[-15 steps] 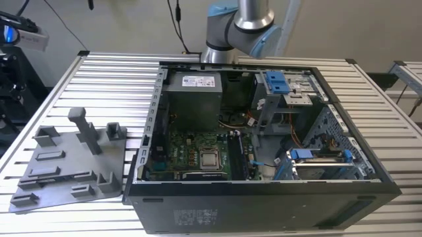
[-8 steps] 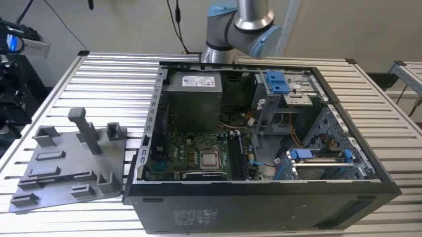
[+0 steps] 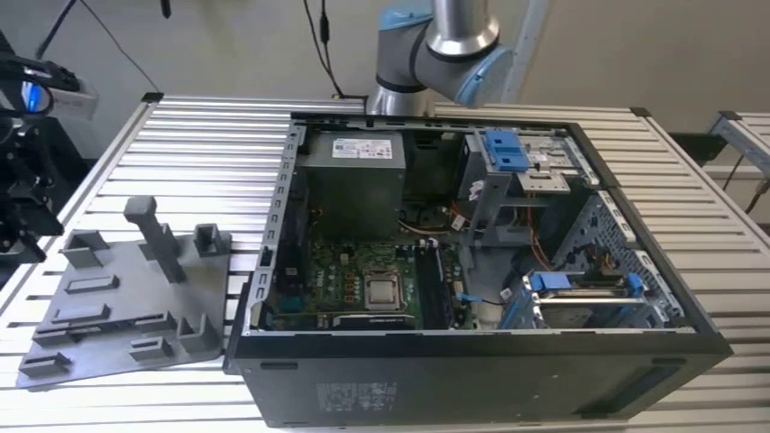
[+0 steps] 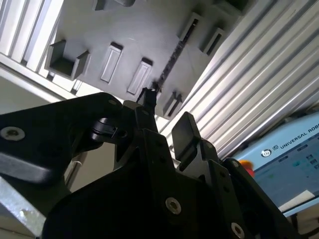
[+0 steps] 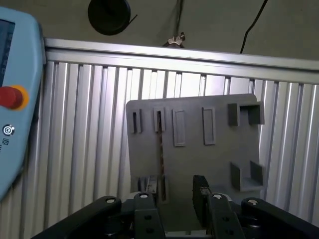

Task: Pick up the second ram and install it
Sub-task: 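Pick up the second ram and move it above second insertion slot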

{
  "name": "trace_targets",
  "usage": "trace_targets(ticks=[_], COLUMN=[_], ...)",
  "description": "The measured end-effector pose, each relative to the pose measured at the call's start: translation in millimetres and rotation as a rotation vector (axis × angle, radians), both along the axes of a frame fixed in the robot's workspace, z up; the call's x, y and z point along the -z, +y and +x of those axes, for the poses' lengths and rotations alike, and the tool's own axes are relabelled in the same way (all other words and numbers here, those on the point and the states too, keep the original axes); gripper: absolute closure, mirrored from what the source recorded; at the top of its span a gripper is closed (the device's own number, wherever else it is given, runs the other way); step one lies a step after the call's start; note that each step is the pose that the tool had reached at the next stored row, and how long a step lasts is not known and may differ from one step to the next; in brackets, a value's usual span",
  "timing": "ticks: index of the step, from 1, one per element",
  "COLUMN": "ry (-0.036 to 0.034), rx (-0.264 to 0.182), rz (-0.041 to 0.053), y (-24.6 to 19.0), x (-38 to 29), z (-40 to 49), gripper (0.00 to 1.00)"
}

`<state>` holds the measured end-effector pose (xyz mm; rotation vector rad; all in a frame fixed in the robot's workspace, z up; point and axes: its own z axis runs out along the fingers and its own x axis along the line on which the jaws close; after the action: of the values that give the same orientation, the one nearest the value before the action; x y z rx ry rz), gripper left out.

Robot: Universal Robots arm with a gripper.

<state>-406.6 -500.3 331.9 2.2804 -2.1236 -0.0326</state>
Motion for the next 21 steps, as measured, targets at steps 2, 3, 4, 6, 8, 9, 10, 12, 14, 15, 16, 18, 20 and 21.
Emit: trace_targets(ticks=[2, 3, 4, 6, 8, 9, 10, 12, 14, 15, 16, 18, 20, 21], ry=[0.0000, 0.0000, 0.0001, 0.0001, 0.0000, 0.0000, 0.0001, 0.0000, 0.0000, 0.0000, 0.0000, 0.0001, 0.0000, 0.0000], rx=[-0.003, -0.004, -0.006, -0.007, -0.008, -0.009, -0.010, -0.014, -0.017, -0.018, -0.019, -0.020, -0.021, -0.022], rz=[-0.0001, 0.0000, -0.0001, -0.0001, 0.0000, 0.0000, -0.0001, 0.0000, -0.0001, 0.0000, -0.0001, -0.0001, 0.0000, 0.0000], y=[-0.1, 0.0, 0.0, 0.0, 0.0, 0.0, -0.1, -0.1, -0.1, -0.1, -0.1, -0.1, -0.1, -0.1], x=[3.6, 5.4, 7.2, 10.8, 14.5, 16.3, 18.0, 21.8, 25.4, 27.1, 29.0, 32.7, 36.4, 38.2], z=[-0.1, -0.1, -0.1, -0.1, -0.2, -0.1, -0.1, -0.1, -0.2, -0.1, -0.1, -0.1, -0.1, -0.2], gripper=[0.58, 0.58, 0.58, 0.58, 0.58, 0.58, 0.58, 0.58, 0.58, 0.58, 0.58, 0.58, 0.58, 0.58])
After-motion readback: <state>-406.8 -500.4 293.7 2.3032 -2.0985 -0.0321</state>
